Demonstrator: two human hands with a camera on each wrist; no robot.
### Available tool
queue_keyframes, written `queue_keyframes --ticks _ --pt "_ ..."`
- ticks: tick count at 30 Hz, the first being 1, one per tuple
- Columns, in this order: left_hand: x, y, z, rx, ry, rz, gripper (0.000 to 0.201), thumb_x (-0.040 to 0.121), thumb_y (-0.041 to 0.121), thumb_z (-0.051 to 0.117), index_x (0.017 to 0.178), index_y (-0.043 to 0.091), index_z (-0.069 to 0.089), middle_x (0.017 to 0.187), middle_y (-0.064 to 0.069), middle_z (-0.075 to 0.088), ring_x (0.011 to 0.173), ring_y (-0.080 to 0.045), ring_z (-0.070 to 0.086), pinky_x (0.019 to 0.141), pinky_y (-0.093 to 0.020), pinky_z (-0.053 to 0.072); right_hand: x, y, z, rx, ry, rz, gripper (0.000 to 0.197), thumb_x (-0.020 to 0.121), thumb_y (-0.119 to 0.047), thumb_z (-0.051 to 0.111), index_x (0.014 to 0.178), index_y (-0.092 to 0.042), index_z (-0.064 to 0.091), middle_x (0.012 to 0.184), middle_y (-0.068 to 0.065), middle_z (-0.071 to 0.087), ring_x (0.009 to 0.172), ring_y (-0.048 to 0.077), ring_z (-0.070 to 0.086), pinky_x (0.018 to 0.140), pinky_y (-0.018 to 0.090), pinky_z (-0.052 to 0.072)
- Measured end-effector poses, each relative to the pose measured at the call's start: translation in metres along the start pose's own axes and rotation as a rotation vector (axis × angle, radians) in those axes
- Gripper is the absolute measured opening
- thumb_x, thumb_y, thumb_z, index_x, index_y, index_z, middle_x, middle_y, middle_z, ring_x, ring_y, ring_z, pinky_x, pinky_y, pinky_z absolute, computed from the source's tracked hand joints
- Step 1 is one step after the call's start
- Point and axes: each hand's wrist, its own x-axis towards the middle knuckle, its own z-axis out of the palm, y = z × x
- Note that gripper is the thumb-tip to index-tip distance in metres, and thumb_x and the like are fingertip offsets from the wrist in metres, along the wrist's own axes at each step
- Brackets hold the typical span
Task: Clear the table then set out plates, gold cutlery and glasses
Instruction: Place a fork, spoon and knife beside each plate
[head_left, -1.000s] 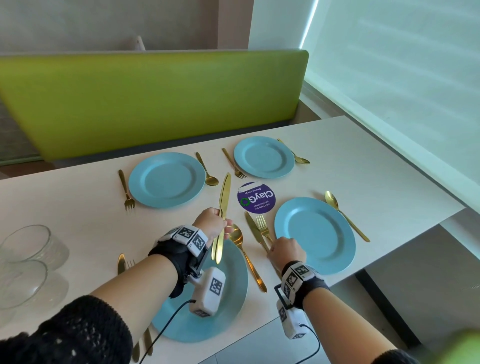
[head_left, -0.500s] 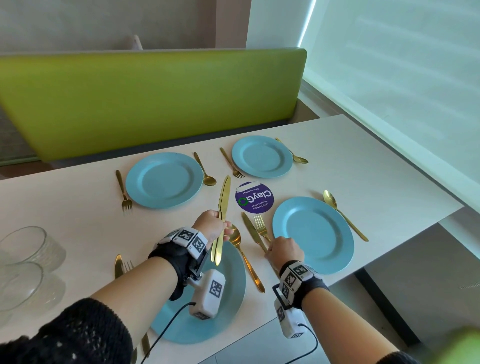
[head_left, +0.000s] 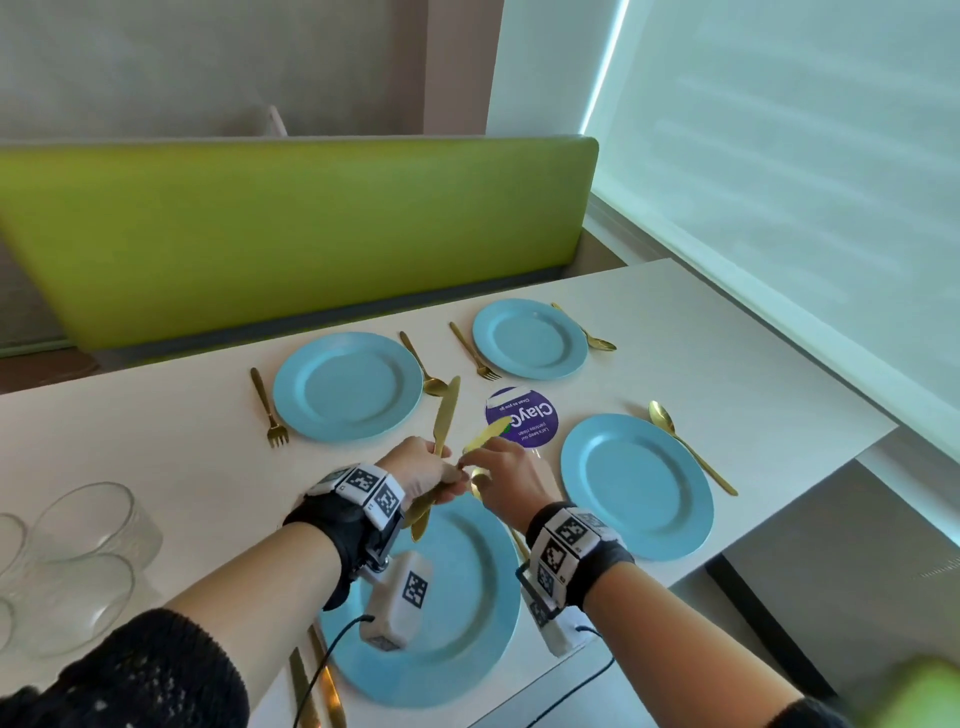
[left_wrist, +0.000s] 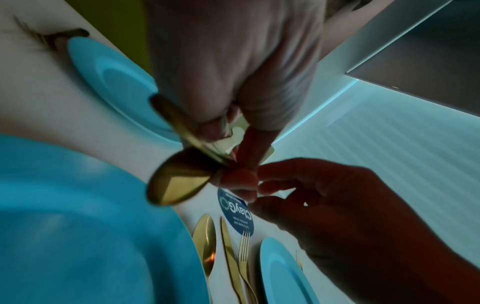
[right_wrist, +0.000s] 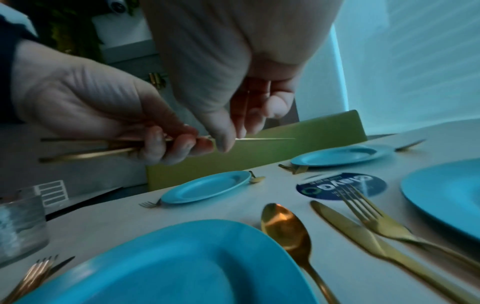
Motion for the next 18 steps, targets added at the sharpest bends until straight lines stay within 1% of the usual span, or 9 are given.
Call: queue_keyframes --ticks 2,4,6,9,10,11,13,16,18 --pt "-0.007 0.005 -0.011 0.045 -0.036 0.005 0.024 0.084 -0.015 0.05 0.092 0.008 0.044 0.07 -0.017 0.061 0.051 -0.019 0.058 0.038 -0.019 0.041 0.006 -0.011 0.0 -0.053 -0.029 -0.094 0.024 0.058 0.0 0.071 0.072 -0.02 0.075 0.071 0.002 0.067 0.061 0.025 0.067 0.05 0.027 0.051" --pt "-0.014 0.009 -0.024 0.076 -0.057 0.013 0.025 0.083 -0.016 0.045 0.091 0.008 0.042 0.067 -0.017 0.06 0.045 -0.017 0.057 0.037 -0.017 0.038 0.011 -0.024 -0.003 -0.109 -0.05 -0.16 0.022 0.054 -0.005 0.073 0.066 -0.023 0.073 0.064 -0.003 0.064 0.057 0.02 0.065 0.046 0.02 0.048" --pt "-0.02 0.012 -0.038 0.096 -0.08 0.026 0.025 0.083 -0.016 0.042 0.087 0.008 0.042 0.067 -0.016 0.059 0.04 -0.015 0.058 0.037 -0.016 0.037 0.014 -0.035 -0.005 -0.12 -0.054 -0.229 0.02 0.052 -0.007 0.076 0.063 -0.024 0.072 0.06 -0.005 0.063 0.053 0.017 0.063 0.043 0.015 0.043" --pt "-0.029 0.016 -0.055 0.123 -0.097 0.043 0.024 0.082 -0.017 0.04 0.078 0.007 0.044 0.068 -0.016 0.059 0.036 -0.013 0.057 0.037 -0.016 0.036 0.021 -0.047 -0.002 -0.129 -0.027 -0.327 0.007 0.06 -0.019 0.069 0.063 -0.025 0.071 0.059 -0.007 0.063 0.052 0.014 0.063 0.041 0.013 0.043" --pt "-0.03 0.016 -0.06 0.134 -0.1 0.045 0.023 0.081 -0.017 0.04 0.075 0.005 0.046 0.068 -0.017 0.059 0.036 -0.012 0.057 0.037 -0.016 0.035 0.023 -0.05 -0.001 -0.138 -0.017 -0.339 0.009 0.064 -0.025 0.062 0.062 -0.026 0.071 0.058 -0.009 0.062 0.052 0.013 0.063 0.04 0.013 0.042" --pt "-0.03 0.018 -0.064 0.146 -0.105 0.042 0.022 0.08 -0.016 0.04 0.073 0.004 0.048 0.069 -0.017 0.058 0.038 -0.012 0.056 0.037 -0.016 0.035 0.026 -0.053 0.001 -0.146 -0.009 -0.34 0.017 0.067 -0.031 0.054 0.062 -0.027 0.07 0.057 -0.009 0.062 0.05 0.011 0.062 0.038 0.012 0.042" --pt "-0.027 0.02 -0.07 0.171 -0.122 0.028 0.02 0.078 -0.014 0.041 0.071 0.002 0.052 0.075 -0.019 0.059 0.045 -0.015 0.056 0.038 -0.016 0.035 0.033 -0.057 0.004 -0.176 0.013 -0.344 0.028 0.07 -0.038 0.044 0.06 -0.027 0.068 0.055 -0.01 0.061 0.046 0.009 0.06 0.035 0.012 0.039" --pt "-0.019 0.027 -0.076 0.18 -0.127 0.01 0.013 0.077 -0.01 0.045 0.075 -0.002 0.056 0.078 -0.022 0.06 0.055 -0.021 0.053 0.039 -0.018 0.037 0.051 -0.056 0.006 -0.206 -0.024 -0.358 0.03 0.071 -0.04 0.043 0.058 -0.026 0.066 0.053 -0.01 0.059 0.044 0.011 0.059 0.035 0.012 0.035" --pt "-0.009 0.033 -0.082 0.156 -0.099 0.012 0.01 0.082 -0.007 0.046 0.08 -0.003 0.055 0.075 -0.018 0.061 0.05 -0.019 0.057 0.039 -0.018 0.039 0.069 -0.049 0.008 -0.189 -0.06 -0.355 0.025 0.072 -0.036 0.05 0.063 -0.023 0.069 0.058 -0.007 0.063 0.049 0.017 0.063 0.041 0.017 0.042"
